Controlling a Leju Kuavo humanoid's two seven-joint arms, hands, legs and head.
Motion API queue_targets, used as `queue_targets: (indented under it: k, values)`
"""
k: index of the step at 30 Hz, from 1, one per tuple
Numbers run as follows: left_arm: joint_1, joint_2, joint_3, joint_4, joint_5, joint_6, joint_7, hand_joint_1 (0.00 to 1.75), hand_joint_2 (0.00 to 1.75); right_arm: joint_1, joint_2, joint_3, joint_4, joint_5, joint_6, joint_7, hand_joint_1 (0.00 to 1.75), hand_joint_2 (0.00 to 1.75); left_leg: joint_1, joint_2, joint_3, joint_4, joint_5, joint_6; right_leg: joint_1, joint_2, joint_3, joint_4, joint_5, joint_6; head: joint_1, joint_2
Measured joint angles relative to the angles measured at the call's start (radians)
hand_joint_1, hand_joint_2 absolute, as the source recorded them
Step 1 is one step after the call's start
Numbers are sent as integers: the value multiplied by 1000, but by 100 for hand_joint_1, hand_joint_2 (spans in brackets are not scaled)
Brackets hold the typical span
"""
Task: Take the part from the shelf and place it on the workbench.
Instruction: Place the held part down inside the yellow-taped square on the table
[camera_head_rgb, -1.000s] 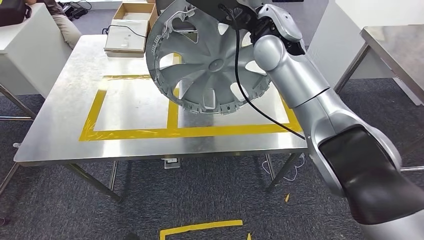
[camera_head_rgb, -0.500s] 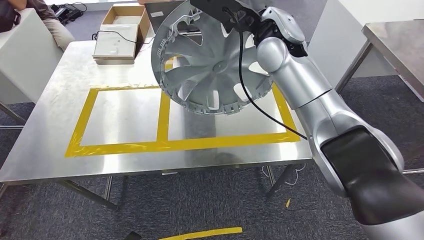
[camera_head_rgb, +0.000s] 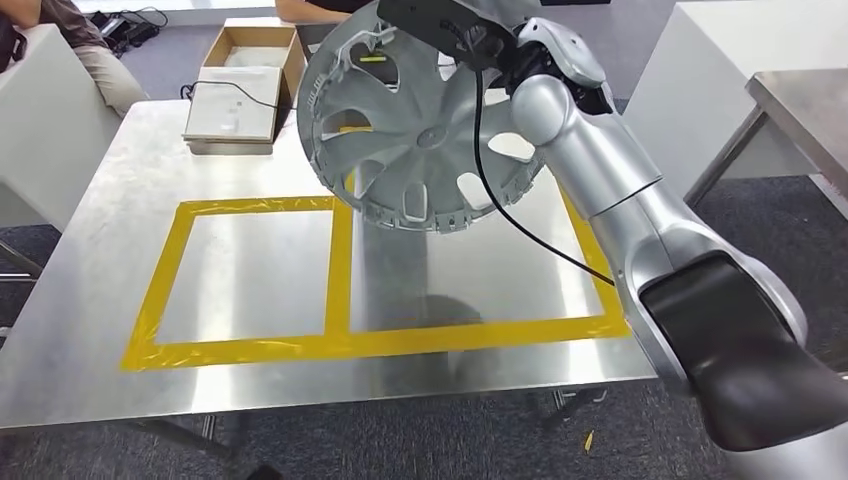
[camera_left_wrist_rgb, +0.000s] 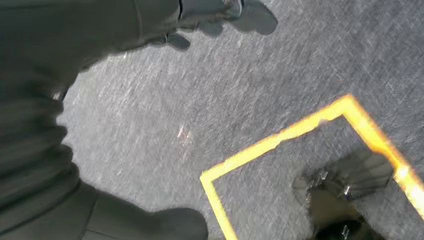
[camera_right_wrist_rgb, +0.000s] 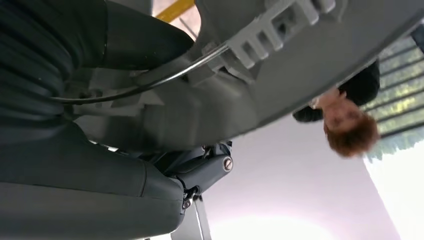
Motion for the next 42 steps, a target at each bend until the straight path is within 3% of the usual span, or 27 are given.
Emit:
queue_targets:
  k: [2,4,5,6,8,9,10,11,22,30,34,39,42]
  values:
    - [-8,0,-1,-1,-2,0,1,0,175,-12,-1,6,29,1,63,21,175,175,3,-1,11,-1,-14,9,-1,-4,-66,109,-38,9,4,0]
    - [-12,-1,-4,0,-4,-1,2,0,175,-13,-1,18,76,5,115,42,175,175,2,-5,22,0,-28,13,0,-5,-166,241,-66,12,6,0]
    - [-11,-2,-6,0,-5,-2,3,0,175,-10,-1,25,102,7,134,51,175,175,2,-8,28,1,-35,13,1,-5,-201,268,-54,11,7,0]
    - [-11,-2,-7,0,-5,-2,4,0,175,-8,-1,33,128,10,148,56,175,175,1,-12,34,3,-42,13,3,-5,-220,258,-20,7,9,0]
    - [-10,-5,-8,0,-6,-2,4,0,175,-16,-1,44,168,13,166,63,175,175,-2,-17,46,7,-54,12,9,-6,-208,139,88,-8,10,0]
    - [-10,-6,-8,0,-5,-2,5,0,175,-22,0,49,185,16,170,64,175,175,-4,-19,50,8,-58,10,13,-6,-191,78,129,-16,9,0]
    - [-10,-8,-8,1,-3,-2,5,0,175,-29,1,53,201,18,173,66,175,175,-5,-20,53,9,-62,8,16,-6,-176,30,153,-22,9,0]
    - [-10,-8,-8,1,-2,-2,5,0,175,-36,2,57,215,21,176,68,175,175,-5,-22,55,9,-64,6,18,-6,-165,5,159,-25,9,0]
    - [-5,-6,-8,1,5,5,5,0,175,-70,14,88,276,48,177,102,175,175,-6,-18,71,-2,-68,-9,19,3,-150,-6,152,-31,9,0]
    - [-9,-6,-8,0,0,7,4,0,175,-96,17,99,308,48,275,100,175,175,-4,-18,76,-3,-69,-11,18,3,-144,-7,150,-33,9,0]
    - [-4,-6,-8,0,3,12,4,0,175,-83,22,103,306,54,191,93,175,175,-5,-18,77,-2,-70,-10,17,3,-142,-7,150,-33,10,0]
    - [13,-6,-8,0,9,25,-5,0,175,-23,19,100,237,80,-21,60,175,175,-5,-18,77,0,-70,-10,16,4,-142,-7,151,-32,10,0]
    - [19,-5,-8,0,7,26,-12,0,175,10,2,86,159,91,-91,46,175,175,-6,-19,77,0,-70,-10,16,4,-142,-7,151,-32,9,0]
